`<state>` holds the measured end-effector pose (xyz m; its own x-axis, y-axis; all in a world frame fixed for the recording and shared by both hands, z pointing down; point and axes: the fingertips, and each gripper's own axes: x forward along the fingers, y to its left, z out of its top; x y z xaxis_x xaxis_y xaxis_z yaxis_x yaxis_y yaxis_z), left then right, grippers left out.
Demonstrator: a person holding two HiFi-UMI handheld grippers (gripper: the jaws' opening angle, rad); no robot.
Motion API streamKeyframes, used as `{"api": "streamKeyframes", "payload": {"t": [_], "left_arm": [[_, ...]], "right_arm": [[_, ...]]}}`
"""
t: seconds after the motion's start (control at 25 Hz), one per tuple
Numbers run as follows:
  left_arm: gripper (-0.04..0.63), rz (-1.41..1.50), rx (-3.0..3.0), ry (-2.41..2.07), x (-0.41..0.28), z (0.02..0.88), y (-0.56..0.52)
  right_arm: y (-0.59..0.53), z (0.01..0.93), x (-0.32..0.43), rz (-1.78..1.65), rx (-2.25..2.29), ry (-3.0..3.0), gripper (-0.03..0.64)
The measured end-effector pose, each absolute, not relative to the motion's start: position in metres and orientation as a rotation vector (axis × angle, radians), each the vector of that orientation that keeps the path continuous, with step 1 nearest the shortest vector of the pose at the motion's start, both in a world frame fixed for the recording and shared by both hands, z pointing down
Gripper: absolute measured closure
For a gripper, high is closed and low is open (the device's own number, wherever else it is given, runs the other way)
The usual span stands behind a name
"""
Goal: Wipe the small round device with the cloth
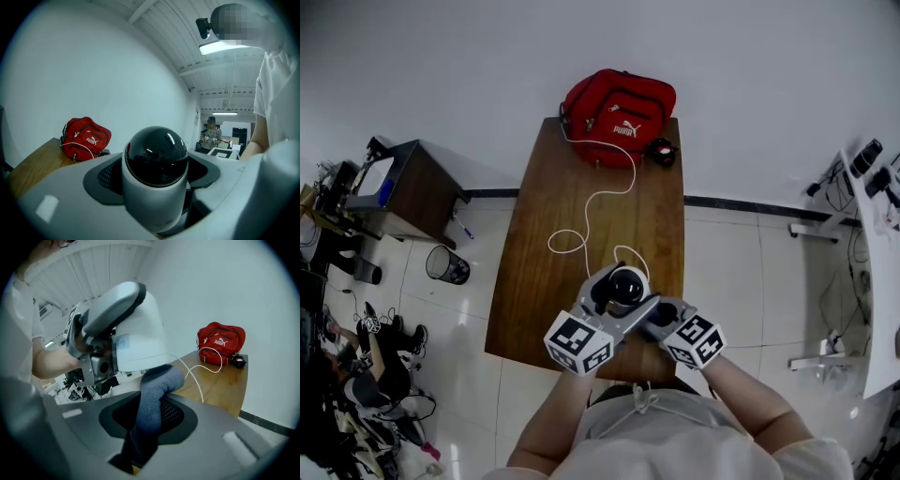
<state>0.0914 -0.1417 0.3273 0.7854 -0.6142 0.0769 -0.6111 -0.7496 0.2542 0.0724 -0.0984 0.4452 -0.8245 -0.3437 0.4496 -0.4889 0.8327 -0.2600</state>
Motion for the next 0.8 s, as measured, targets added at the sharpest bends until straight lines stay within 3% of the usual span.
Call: {"api": "streamKeyframes", "payload": {"t": [0.8], "left_arm": [[0.218,-0.060,2.679,-0.970,0.077,0.330,-0.136]], "right_arm": [[-0.048,0.425,0.056,0.332,0.129,-2.785,0.511]]}}
